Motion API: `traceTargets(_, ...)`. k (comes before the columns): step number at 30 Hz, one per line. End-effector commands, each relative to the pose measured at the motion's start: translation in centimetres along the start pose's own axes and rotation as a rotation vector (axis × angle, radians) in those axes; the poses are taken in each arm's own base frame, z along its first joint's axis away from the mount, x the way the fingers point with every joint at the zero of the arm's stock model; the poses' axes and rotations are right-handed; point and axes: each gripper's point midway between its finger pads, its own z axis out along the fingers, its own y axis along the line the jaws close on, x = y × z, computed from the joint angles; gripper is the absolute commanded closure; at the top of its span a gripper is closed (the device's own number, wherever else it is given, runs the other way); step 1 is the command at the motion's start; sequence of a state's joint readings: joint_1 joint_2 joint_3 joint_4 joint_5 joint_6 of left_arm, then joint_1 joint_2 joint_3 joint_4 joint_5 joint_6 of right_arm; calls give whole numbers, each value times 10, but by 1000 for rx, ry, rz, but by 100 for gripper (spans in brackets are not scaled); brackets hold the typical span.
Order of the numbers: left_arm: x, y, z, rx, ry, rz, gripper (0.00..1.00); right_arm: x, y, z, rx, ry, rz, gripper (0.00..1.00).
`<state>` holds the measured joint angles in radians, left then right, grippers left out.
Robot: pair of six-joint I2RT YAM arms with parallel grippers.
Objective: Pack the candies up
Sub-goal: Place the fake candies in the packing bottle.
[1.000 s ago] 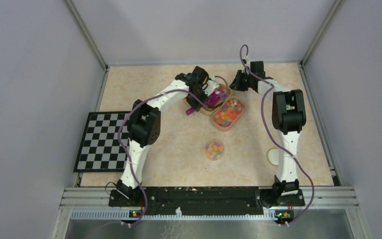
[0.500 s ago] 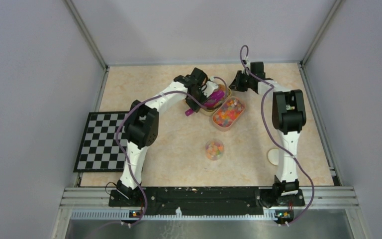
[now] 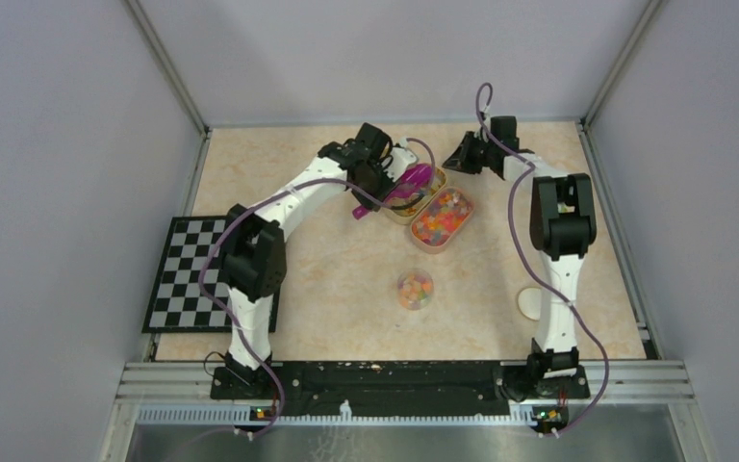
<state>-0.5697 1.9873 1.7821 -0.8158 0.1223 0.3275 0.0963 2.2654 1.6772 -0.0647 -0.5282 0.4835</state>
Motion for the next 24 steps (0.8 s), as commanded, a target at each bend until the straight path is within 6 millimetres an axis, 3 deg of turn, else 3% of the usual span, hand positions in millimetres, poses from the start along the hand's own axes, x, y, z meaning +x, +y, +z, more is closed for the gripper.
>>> traceTargets(1,-30,-6,-54,9,-143,-23,100,-65,48,-54,-56,-143,-22,88)
traceTargets(7,-16,-31,-87,75,-143,-68,100,-52,85,-103,-124,-168,21,88)
traceTargets(10,-10,-43,-103,89,-168,-105,100,-35,111,-130,-189,-178,20,88)
traceTargets(17,15,-83,-128,174,-171,-143,100,30,178,-184,-321,-169,-42,88)
traceTargets(24,52,-117,-131,270,-127,-130,100,101,230,-206,-430,-95,-62,89)
